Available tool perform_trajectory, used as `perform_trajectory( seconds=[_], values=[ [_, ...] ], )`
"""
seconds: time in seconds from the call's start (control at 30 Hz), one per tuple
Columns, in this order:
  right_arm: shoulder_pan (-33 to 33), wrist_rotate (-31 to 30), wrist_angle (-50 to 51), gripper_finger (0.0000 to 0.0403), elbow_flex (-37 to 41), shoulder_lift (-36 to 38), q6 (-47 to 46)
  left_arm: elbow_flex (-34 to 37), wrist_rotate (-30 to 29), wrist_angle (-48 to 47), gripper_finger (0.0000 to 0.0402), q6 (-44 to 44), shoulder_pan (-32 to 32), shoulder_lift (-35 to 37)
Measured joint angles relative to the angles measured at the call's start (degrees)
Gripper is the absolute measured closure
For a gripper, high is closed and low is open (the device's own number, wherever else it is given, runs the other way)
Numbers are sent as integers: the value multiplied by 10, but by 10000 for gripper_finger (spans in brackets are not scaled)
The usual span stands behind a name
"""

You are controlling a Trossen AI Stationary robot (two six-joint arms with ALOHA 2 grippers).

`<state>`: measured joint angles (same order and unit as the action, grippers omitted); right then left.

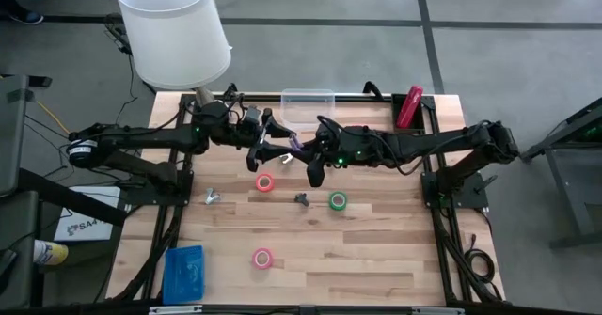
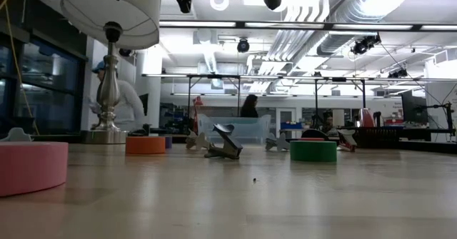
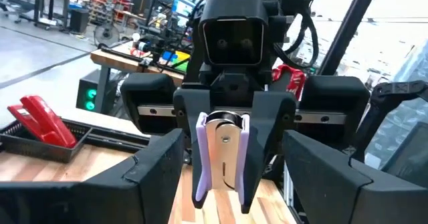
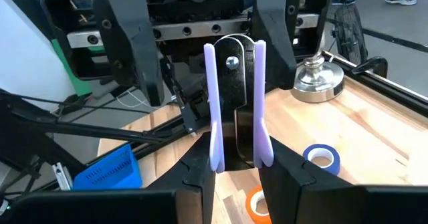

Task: Pick and place Stapler, Stapler remover, tape
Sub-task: Put the purple staple remover into the blue bin

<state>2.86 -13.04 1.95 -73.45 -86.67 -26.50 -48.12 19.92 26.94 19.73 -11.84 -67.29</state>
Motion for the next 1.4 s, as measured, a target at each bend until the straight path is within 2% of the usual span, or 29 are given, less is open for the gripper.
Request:
perform_trajectory(
  seconds=[0.4,0.63,0.93,1.23,1.4],
  values=[
    [-14,16,-33,321,0,-12,8,0,-15,0,163,0,0,0],
    [-14,14,-36,321,0,-17,10,0,-14,-5,221,0,0,0],
    [-14,13,-33,321,0,-17,11,0,-16,-20,315,0,-2,1],
    [-14,14,-32,321,0,-17,11,0,-13,-25,315,0,-2,1],
    [-14,32,-32,292,0,-17,10,0,-12,-26,315,0,-1,1]
  ],
)
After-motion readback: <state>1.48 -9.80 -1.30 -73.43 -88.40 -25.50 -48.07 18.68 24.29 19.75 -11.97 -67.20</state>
